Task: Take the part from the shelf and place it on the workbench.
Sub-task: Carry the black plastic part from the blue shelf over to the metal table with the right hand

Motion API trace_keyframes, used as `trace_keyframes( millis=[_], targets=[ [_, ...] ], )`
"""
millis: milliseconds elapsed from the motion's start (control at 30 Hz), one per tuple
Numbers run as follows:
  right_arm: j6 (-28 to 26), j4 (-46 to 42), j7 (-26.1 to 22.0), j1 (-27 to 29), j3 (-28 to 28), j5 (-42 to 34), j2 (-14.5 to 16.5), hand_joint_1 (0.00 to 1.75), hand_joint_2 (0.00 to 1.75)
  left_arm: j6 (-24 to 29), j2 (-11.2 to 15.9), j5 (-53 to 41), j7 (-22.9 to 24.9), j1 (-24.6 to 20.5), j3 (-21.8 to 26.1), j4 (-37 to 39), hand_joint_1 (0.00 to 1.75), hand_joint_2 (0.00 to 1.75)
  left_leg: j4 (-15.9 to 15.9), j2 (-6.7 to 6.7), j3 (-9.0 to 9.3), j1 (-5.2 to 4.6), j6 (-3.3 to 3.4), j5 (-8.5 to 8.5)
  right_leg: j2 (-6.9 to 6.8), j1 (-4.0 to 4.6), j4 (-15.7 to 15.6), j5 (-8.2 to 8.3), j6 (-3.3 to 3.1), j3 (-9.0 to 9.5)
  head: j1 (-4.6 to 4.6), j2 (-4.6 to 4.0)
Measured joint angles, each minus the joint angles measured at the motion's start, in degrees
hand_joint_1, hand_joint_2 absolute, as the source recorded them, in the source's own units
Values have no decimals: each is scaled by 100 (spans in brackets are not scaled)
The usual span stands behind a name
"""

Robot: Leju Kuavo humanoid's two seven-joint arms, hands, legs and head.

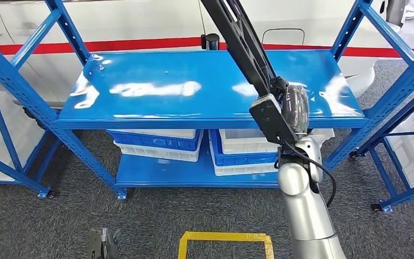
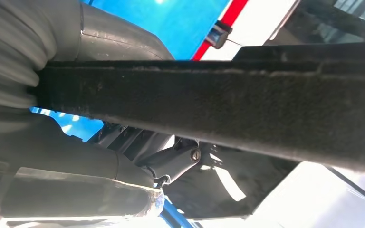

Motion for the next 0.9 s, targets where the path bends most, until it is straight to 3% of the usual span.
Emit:
trace_keyframes(
  millis=[67, 100, 167, 200, 233, 267, 300, 367, 433, 500, 533, 567, 633, 667, 700, 733, 767, 800, 833, 900],
  targets=[
    [0, 1, -19, -13, -13, -14, 7, 175, 175, 2, -11, -22, -10, -8, -29, -1, 0, 0, -66, 29, -62, 22, 58, 147, 9, 15, 142, -150, 10, -107, 13, 0],
    [1, 1, -31, -20, -26, -31, 5, 175, 175, 0, -17, -25, -14, -14, -48, -1, 0, 0, -91, 44, -119, 38, 76, 220, 14, 21, 393, -355, -12, -217, 24, 0],
    [13, 1, -55, -31, -68, -78, 2, 175, 175, -8, -25, -35, -20, -23, -77, -2, 0, 0, -76, 56, -286, 34, 94, 338, 19, 13, 1185, -834, -39, -483, 42, 0],
    [24, 1, -63, -31, -95, -94, -1, 175, 175, -10, -31, -44, -21, -25, -87, -2, 0, 0, -65, 59, -376, 34, 94, 399, 19, 5, 1552, -974, -10, -568, 48, 0],
    [36, 1, -68, -31, -119, -104, -3, 175, 175, -12, -37, -55, -21, -26, -96, -2, 0, 0, -47, 63, -467, 37, 85, 456, 19, -3, 1756, -1000, 46, -566, 52, 0],
    [50, 1, -73, -32, -139, -108, -6, 175, 175, -11, -43, -66, -21, -29, -108, -2, 0, 0, -24, 66, -554, 44, 70, 506, 18, -14, 1751, -927, 120, -460, 60, 0],
    [60, 1, -75, -33, -151, -107, -8, 175, 175, -10, -48, -75, -21, -33, -124, -2, 0, 0, 2, 68, -628, 53, 47, 547, 17, -30, 1514, -797, 191, -243, 60, 0],
    [81, -8, -81, -34, -169, -103, -4, 175, 175, 0, -54, -102, -6, -56, -164, -2, 0, 0, 51, 68, -741, 57, -15, 625, 20, -51, 664, -655, 259, 364, 67, 0],
    [95, -29, -90, -30, -204, -97, 4, 175, 175, 32, -60, -145, 32, -90, -213, -3, 0, 0, 76, 67, -816, 44, -72, 720, 36, -46, 51, -707, 216, 742, 72, 0],
    [96, -46, -100, -7, -256, -95, 6, 175, 175, 75, -69, -190, 72, -109, -261, -4, 0, 0, 80, 62, -871, 46, -122, 812, 45, -40, -39, -715, 135, 724, 71, 0],
    [93, -51, -104, 7, -279, -92, 6, 175, 175, 94, -73, -210, 88, -112, -282, -4, 0, 0, 110, 51, -912, 55, -152, 780, 42, -51, -25, -680, 81, 675, 71, 0],
    [88, -55, -109, 22, -301, -88, 8, 175, 175, 107, -79, -227, 100, -113, -306, -4, 0, 0, 221, 38, -971, 67, -188, 636, 38, -63, -15, -630, 6, 616, 59, 0],
    [79, -65, -122, 44, -342, -67, 16, 175, 175, 122, -87, -250, 129, -125, -356, -4, 0, 0, 780, 19, -1155, 95, -257, 77, 30, -76, -12, -507, -117, 489, 33, 0],
    [76, -70, -129, 56, -366, -51, 19, 175, 175, 125, -91, -258, 145, -133, -379, -4, 0, 0, 1189, 18, -1253, 106, -283, -217, 28, -70, -8, -442, -149, 408, 17, 0],
    [74, -74, -135, 72, -392, -36, 20, 175, 175, 127, -94, -262, 160, -142, -396, -4, 0, 0, 1563, 18, -1323, 115, -300, -399, 26, -63, -1, -382, -156, 330, 18, 0],
    [72, -79, -140, 94, -422, -20, 20, 175, 175, 130, -97, -266, 173, -150, -408, -4, 0, 0, 1809, 17, -1322, 120, -304, -439, 24, -58, 12, -323, -154, 246, 17, 0],
    [69, -85, -141, 118, -451, -8, 20, 175, 175, 132, -99, -269, 186, -159, -418, -4, 0, 0, 1867, 17, -1236, 125, -298, -358, 23, -55, 27, -271, -147, 163, 15, 0],
    [66, -95, -142, 142, -481, 1, 20, 175, 175, 133, -102, -273, 198, -170, -431, -4, 0, 0, 1722, 15, -1051, 128, -280, -206, 25, -51, 46, -222, -136, 85, 16, 0],
    [63, -112, -144, 160, -512, 7, 20, 175, 175, 134, -103, -277, 208, -187, -448, -8, 0, 0, 1389, 10, -769, 127, -246, -65, 27, -50, 62, -171, -122, 17, 13, 0],
    [51, -164, -149, 177, -567, 11, 19, 175, 175, 135, -103, -289, 220, -231, -487, -29, 0, 0, 562, -2, -187, 107, -173, -64, 29, -38, 79, -80, -70, -69, 18, 0]
  ],
)
